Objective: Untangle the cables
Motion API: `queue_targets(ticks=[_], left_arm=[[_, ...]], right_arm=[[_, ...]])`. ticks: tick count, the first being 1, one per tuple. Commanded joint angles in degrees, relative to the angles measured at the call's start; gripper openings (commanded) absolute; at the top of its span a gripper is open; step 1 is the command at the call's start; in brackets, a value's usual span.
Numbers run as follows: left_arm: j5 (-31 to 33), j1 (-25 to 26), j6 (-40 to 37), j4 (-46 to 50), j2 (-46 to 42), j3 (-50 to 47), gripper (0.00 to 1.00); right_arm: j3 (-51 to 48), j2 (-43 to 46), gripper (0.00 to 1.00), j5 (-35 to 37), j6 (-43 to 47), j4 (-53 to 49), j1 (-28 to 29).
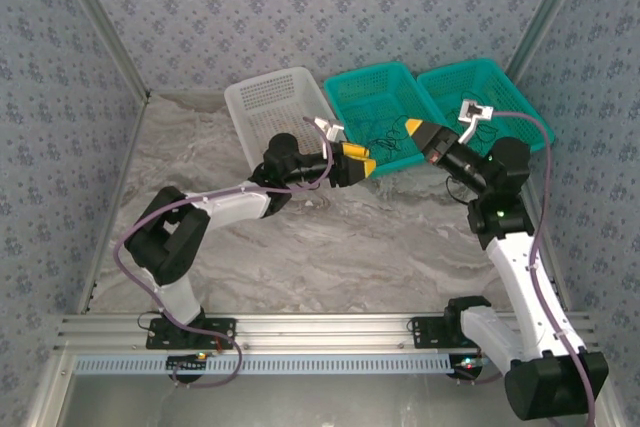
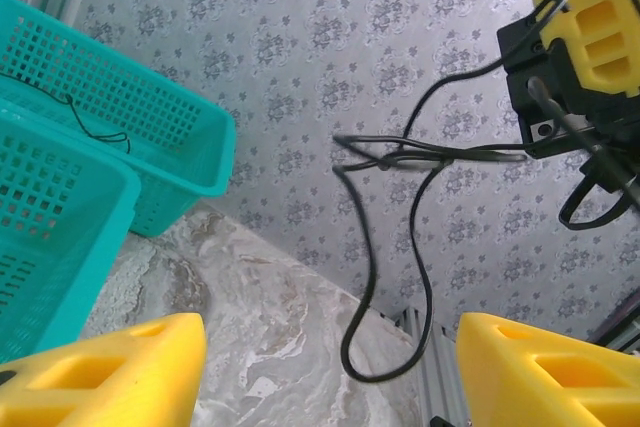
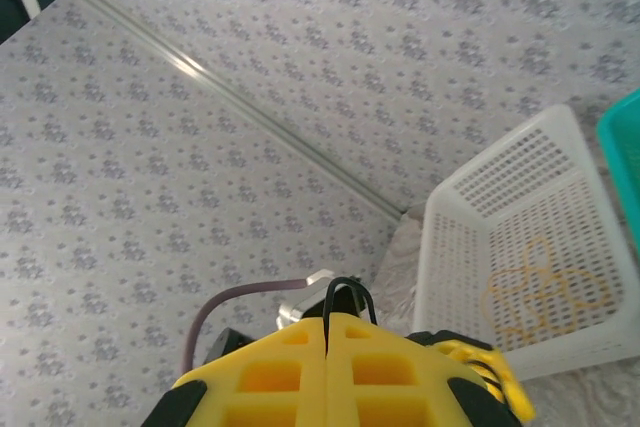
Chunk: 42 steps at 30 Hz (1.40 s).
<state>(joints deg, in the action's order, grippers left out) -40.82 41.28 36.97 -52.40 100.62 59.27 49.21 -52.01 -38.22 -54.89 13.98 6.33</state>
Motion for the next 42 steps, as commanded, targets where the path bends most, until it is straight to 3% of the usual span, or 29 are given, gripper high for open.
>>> queue_targets(ticks=[1, 9, 13, 16, 21, 26, 29, 33, 35, 36, 39, 40, 42], left_arm=[[-2.1, 0.2, -0.4, -4.1, -2.8, 1.7, 0.67], [-4.0, -0.1, 0.7, -5.7, -2.6, 3.2, 0.54], [-3.6, -0.1, 1.1, -6.6, -2.3, 3.2, 0.24], [3.1, -0.5, -0.3, -2.2, -3.5, 2.3, 0.0], [26.0, -5.5, 2.8, 10.3, -9.9, -4.5, 0.0], [36.0, -8.3, 5.8, 15.1, -15.5, -9.7, 0.0], [38.6, -8.3, 7.0, 16.1, -16.8, -10.2, 0.0], [45.6, -9.0, 10.5, 17.7, -18.9, -11.8, 0.0], [43.6, -10.7, 11.7, 15.8, -19.5, -12.9, 0.0], [39.2, -12.1, 12.2, 14.6, -19.4, -12.7, 0.0], [22.1, -13.2, 6.8, 15.9, -17.5, -6.7, 0.0], [19.3, -12.4, 3.5, 20.6, -17.0, -3.5, 0.0], [17.5, -9.8, -6.8, 36.7, -15.6, 5.1, 0.0]], right_arm=[[3.0, 0.3, 0.0, -0.6, 0.2, 0.6, 1.8], [2.8, 0.8, 0.0, 0.1, 0.5, 1.2, 3.3], [2.4, 0.8, 0.0, 0.1, 0.6, 1.9, 3.6], [2.0, 2.2, 0.0, 2.7, 3.2, -0.4, 3.3], [1.9, 10.0, 0.0, 21.0, 11.5, -18.1, -3.6], [1.7, 13.2, 0.0, 25.7, 14.2, -23.6, -13.2], [2.7, 13.0, 0.0, 29.4, 17.4, -27.3, -14.4], [1.6, 13.2, 0.0, 40.4, 22.0, -32.1, -15.6], [0.1, 13.1, 0.0, 42.2, 23.2, -32.1, -17.6], [-0.5, 12.7, 0.0, 41.8, 24.6, -31.0, -18.8], [-1.3, 9.5, 0.0, 27.8, 29.7, -27.9, -19.4], [-1.4, 8.6, 0.05, 22.6, 30.6, -26.2, -18.9], [-2.1, 7.0, 0.38, 11.7, 32.7, -20.5, -16.0]])
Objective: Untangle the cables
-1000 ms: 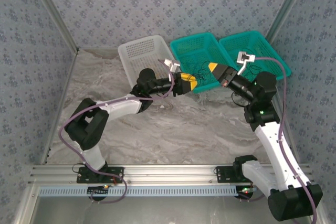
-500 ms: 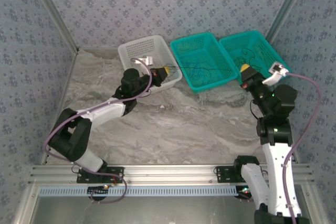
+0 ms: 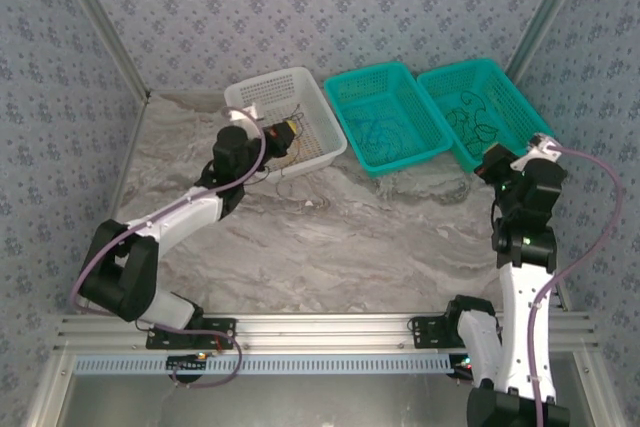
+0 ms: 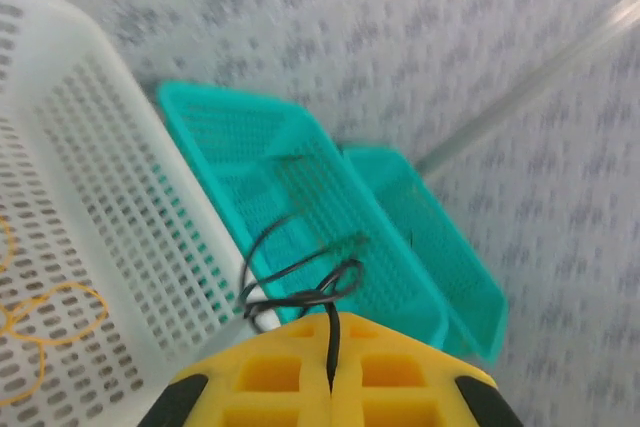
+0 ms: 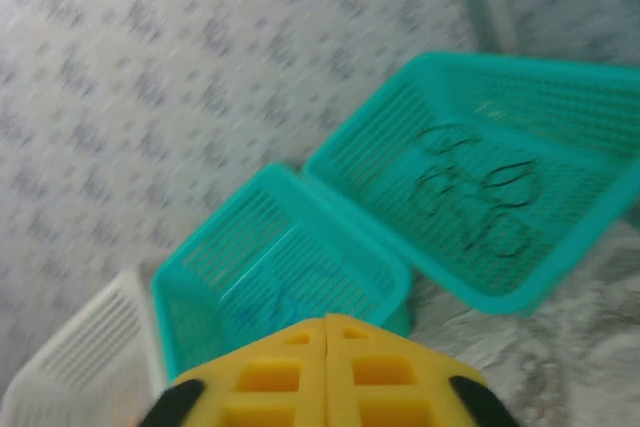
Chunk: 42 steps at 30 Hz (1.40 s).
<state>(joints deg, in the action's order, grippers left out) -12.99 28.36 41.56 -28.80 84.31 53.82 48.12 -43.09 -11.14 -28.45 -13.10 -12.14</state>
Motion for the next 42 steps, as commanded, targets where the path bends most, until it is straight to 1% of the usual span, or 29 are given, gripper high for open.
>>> queue_targets(ticks=[1, 2, 3, 4, 5, 7, 9, 10, 12, 14, 15, 17, 21, 27, 31, 33, 38, 42], left_arm=[[-10.3, 4.1, -15.6, 19.4, 1.4, 14.3, 0.0], [-10.0, 5.1, -19.3, 25.1, 2.2, 17.5, 0.0], [-10.2, 5.7, -21.8, 28.7, 2.7, 19.7, 0.0], [-10.5, 6.1, -23.2, 30.8, 3.1, 21.3, 0.0], [-10.9, 6.5, -24.3, 32.5, 3.5, 22.9, 0.0], [-13.8, 6.6, -25.8, 34.8, 4.1, 25.3, 0.0], [-16.1, 7.1, -27.3, 37.1, 4.8, 27.7, 0.0], [-16.3, 7.4, -27.6, 37.8, 5.0, 28.5, 0.0], [-17.7, 8.1, -28.3, 38.3, 5.4, 29.5, 0.0], [-18.2, 8.6, -28.5, 38.4, 5.5, 30.1, 0.0], [-18.2, 9.0, -28.5, 38.6, 5.6, 30.3, 0.0], [-18.2, 9.3, -28.5, 38.7, 5.7, 30.6, 0.0], [-18.8, 9.6, -27.9, 38.0, 5.5, 30.4, 0.0], [-19.0, 9.7, -27.2, 37.2, 4.8, 29.7, 0.0], [-19.0, 9.6, -27.0, 36.8, 4.5, 29.2, 0.0], [-18.9, 9.7, -26.8, 36.5, 4.5, 29.1, 0.0], [-19.8, 9.6, -26.3, 35.5, 4.5, 28.8, 0.0], [-20.7, 9.7, -25.8, 34.6, 4.5, 28.6, 0.0]], right_arm=[[-0.7, -2.7, 0.59, -17.8, 7.6, 7.9, 4.5], [-0.3, -3.8, 0.77, -19.4, 9.4, 8.3, 7.2], [0.8, -5.1, 0.92, -19.8, 11.5, 7.8, 10.2], [1.5, -6.4, 0.96, -19.7, 12.9, 7.3, 12.7], [2.1, -7.6, 0.97, -19.6, 14.0, 7.4, 15.3], [1.9, -9.7, 0.97, -19.7, 12.4, 11.4, 18.9], [1.2, -12.0, 0.98, -24.2, 8.6, 19.1, 20.6], [1.4, -13.0, 0.97, -26.0, 7.5, 21.2, 21.4], [2.3, -14.7, 0.97, -26.6, 7.9, 22.4, 23.3], [2.8, -15.7, 0.96, -27.1, 8.0, 23.4, 24.3], [3.0, -16.4, 0.94, -28.7, 7.4, 24.8, 24.4], [3.7, -17.4, 0.88, -31.0, 7.3, 25.6, 24.9], [4.1, -18.6, 0.72, -28.5, 10.0, 23.4, 26.0], [3.7, -19.7, 0.56, -28.4, 12.7, 21.0, 26.1], [3.5, -20.3, 0.49, -27.4, 13.7, 19.8, 26.1], [3.7, -20.6, 0.43, -27.2, 14.6, 18.6, 26.0], [2.8, -21.0, 0.42, -25.7, 16.0, 17.2, 26.2], [3.1, -21.9, 0.37, -26.3, 16.3, 17.3, 26.3]])
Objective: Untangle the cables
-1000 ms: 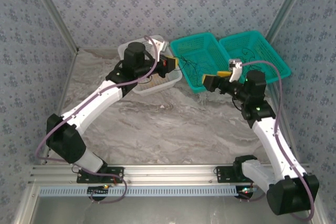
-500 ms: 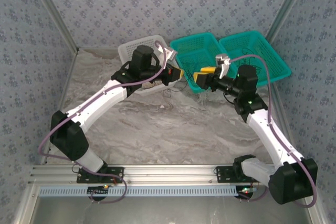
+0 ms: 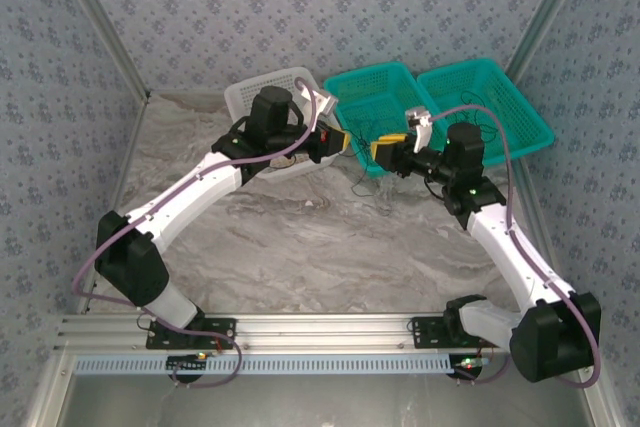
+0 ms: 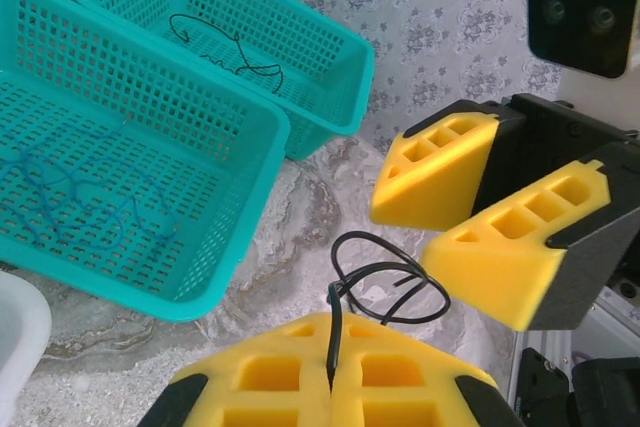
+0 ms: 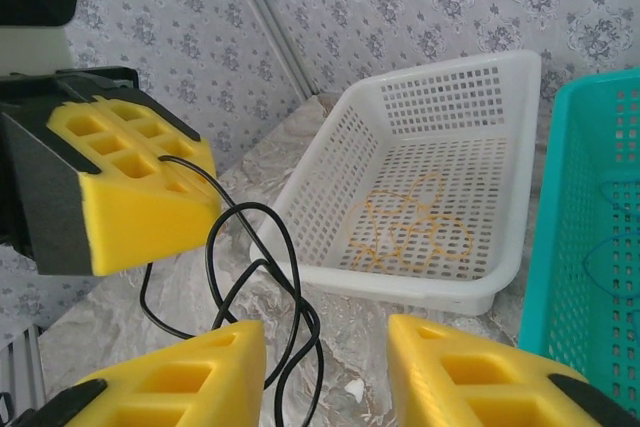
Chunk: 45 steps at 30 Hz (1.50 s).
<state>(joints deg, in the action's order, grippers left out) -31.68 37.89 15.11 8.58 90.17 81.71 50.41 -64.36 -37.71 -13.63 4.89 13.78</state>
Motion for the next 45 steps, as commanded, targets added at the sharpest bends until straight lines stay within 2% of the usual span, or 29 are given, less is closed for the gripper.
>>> queue_targets(ticks=[1, 9, 11, 14, 15, 17, 19, 21, 22, 25, 28, 34, 36, 38, 39, 41, 43, 44, 45], left_arm=[[-2.0, 0.2, 0.7, -2.9, -1.4, 0.7, 0.0], [-2.4, 0.1, 1.5, -4.2, -1.7, -0.1, 0.0], [-2.4, 0.2, 1.5, -4.2, -1.6, -0.2, 0.0], [-0.9, 0.2, 1.4, -3.9, -1.8, -0.3, 0.0], [1.7, 0.1, 1.3, -3.3, -2.0, -0.3, 0.0], [10.0, 0.1, 2.4, -1.9, -2.8, -0.5, 0.0], [22.0, -0.2, 5.2, -0.9, -4.1, -1.1, 0.0], [31.1, -0.9, 9.4, -1.2, -5.7, -2.5, 0.0], [33.4, -1.5, 11.8, -2.7, -6.6, -4.0, 0.0], [35.6, -3.1, 18.6, -9.8, -9.4, -9.4, 0.0], [39.8, -4.2, 24.1, -11.5, -11.0, -11.5, 0.0], [44.6, -8.5, 36.2, -7.8, -12.6, -13.5, 0.0], [46.8, -10.1, 40.3, -5.8, -13.5, -14.5, 0.0], [46.9, -11.7, 42.5, -7.7, -14.8, -16.9, 0.0], [44.9, -12.4, 41.8, -11.0, -15.4, -18.1, 0.0], [37.8, -13.0, 39.0, -16.6, -15.1, -18.3, 0.0], [31.3, -12.2, 35.6, -17.4, -13.4, -15.5, 0.0], [29.2, -11.6, 34.0, -16.3, -12.3, -13.7, 0.0], [26.0, -10.8, 31.5, -14.6, -10.8, -11.2, 0.0]], right_arm=[[0.9, -0.9, 0.35, 0.0, 1.6, -0.6, 0.4], [0.9, -3.3, 0.34, -1.1, 2.1, -0.3, 0.9], [0.8, -3.3, 0.26, -1.1, 2.1, 0.2, 0.9], [-0.2, -2.0, 0.06, 1.5, 1.8, 1.6, 1.0], [-0.5, -0.9, 0.0, 3.5, 2.1, 0.8, 0.9], [-1.7, 2.0, 0.0, 8.7, 3.1, -2.0, 0.6], [-4.3, 6.1, 0.0, 11.5, 3.9, -4.8, -0.4], [-7.2, 10.4, 0.0, 9.0, 4.6, -7.3, -2.1], [-8.6, 12.4, 0.0, 6.0, 5.3, -8.9, -2.8], [-9.8, 17.0, 0.0, -1.5, 9.2, -17.0, -2.8], [-9.7, 19.1, 0.0, -4.3, 10.6, -22.1, -1.3], [-6.6, 14.1, 0.0, -4.3, 14.6, -27.3, 0.8], [-5.1, 11.4, 0.0, 0.0, 15.4, -30.1, 2.3], [-4.8, 9.4, 0.0, 4.7, 15.3, -31.5, 3.6], [-4.8, 8.6, 0.0, 5.4, 15.1, -31.5, 4.2], [-4.8, 8.1, 0.0, 5.1, 14.5, -30.4, 4.7], [-4.4, 8.7, 0.01, 5.4, 13.5, -28.5, 4.8], [-4.0, 9.1, 0.08, 5.0, 13.3, -27.6, 4.8], [-3.6, 9.7, 0.23, 4.2, 12.7, -26.0, 4.8]])
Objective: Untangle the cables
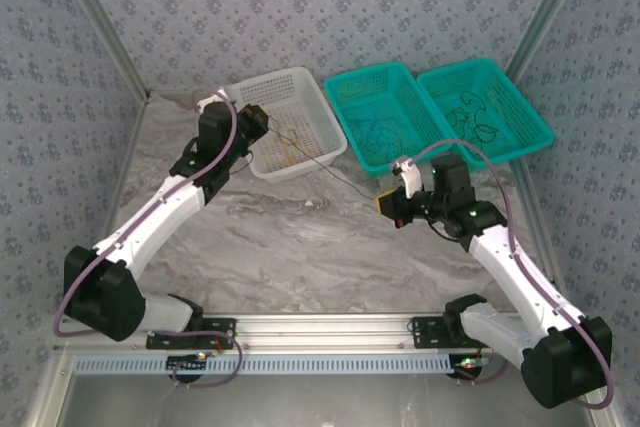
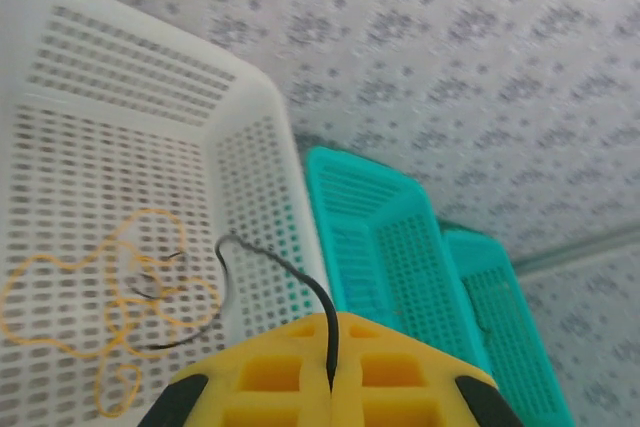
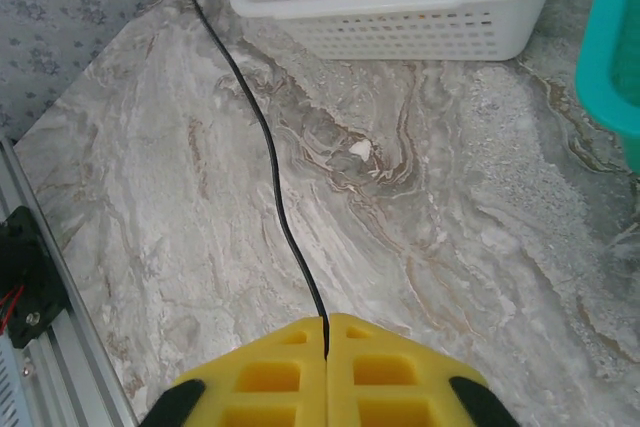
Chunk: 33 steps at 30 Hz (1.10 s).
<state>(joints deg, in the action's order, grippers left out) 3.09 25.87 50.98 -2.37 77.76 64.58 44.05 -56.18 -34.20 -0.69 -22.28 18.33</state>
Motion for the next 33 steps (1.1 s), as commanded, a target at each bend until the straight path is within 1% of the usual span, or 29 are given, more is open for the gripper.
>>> queue_targets(ticks=[1, 3, 4, 5, 9, 11, 13, 17, 19, 20, 22, 23, 25, 27, 28, 32, 33], left_arm=[[-11.7, 2.3, -7.0, -1.2, 3.2, 8.5, 0.0], [-15.5, 4.3, -11.4, 4.5, 6.2, 13.4, 0.0], [-17.1, 5.5, -13.3, 6.8, 7.7, 15.5, 0.0], [-18.2, 6.4, -14.5, 8.2, 8.7, 17.0, 0.0], [-20.4, 9.6, -16.4, 11.2, 12.2, 21.4, 0.0], [-22.0, 10.6, -16.9, 12.0, 13.5, 23.5, 0.0], [-24.4, 11.5, -17.4, 12.3, 14.6, 25.6, 0.0], [-27.6, 13.1, -19.1, 13.5, 15.6, 28.2, 0.0], [-29.9, 13.7, -19.7, 13.4, 15.8, 28.9, 0.0], [-31.1, 13.8, -20.0, 13.6, 16.0, 29.3, 0.0], [-33.6, 13.8, -20.3, 14.3, 16.6, 30.3, 0.0], [-34.0, 13.8, -20.6, 14.7, 16.8, 30.6, 0.0], [-34.3, 13.7, -21.0, 14.9, 16.8, 31.0, 0.0], [-34.6, 13.4, -21.1, 14.5, 16.7, 31.0, 0.0], [-35.2, 13.3, -21.0, 14.0, 16.6, 31.0, 0.0], [-36.7, 12.6, -21.0, 12.7, 16.3, 31.3, 0.01], [-36.9, 12.3, -21.0, 12.5, 16.3, 31.4, 0.11]], right_arm=[[3.2, 2.0, 0.4, -0.2, -1.0, 3.0, 0.3], [4.0, 2.5, 0.72, -2.2, -2.4, 7.2, 0.3], [4.6, 2.5, 0.92, -2.9, -2.8, 9.2, 0.5], [5.4, 2.2, 1.0, -3.1, -2.8, 10.3, 0.7], [7.9, -0.3, 1.0, -0.8, -0.5, 15.5, 2.4], [9.3, -2.4, 1.0, 1.5, 1.5, 17.4, 3.7], [10.6, -5.2, 1.0, 5.5, 2.8, 20.1, 4.6], [12.3, -11.4, 1.0, 12.3, 3.8, 24.9, 4.5], [13.4, -14.4, 0.99, 12.5, 4.8, 26.2, 4.5], [13.7, -15.4, 0.9, 11.9, 5.2, 26.8, 4.5], [13.8, -16.7, 0.56, 11.5, 5.2, 28.4, 4.5], [13.3, -16.8, 0.49, 10.5, 5.2, 29.6, 4.4], [12.9, -16.3, 0.26, 9.2, 5.4, 30.0, 4.1], [12.1, -15.0, 0.05, 11.2, 5.2, 30.1, 3.6], [11.5, -13.9, 0.0, 12.4, 4.6, 30.3, 2.8], [9.4, -9.6, 0.0, 11.7, 1.8, 30.8, -2.5], [9.3, -8.5, 0.0, 11.8, 1.5, 30.4, -4.0]])
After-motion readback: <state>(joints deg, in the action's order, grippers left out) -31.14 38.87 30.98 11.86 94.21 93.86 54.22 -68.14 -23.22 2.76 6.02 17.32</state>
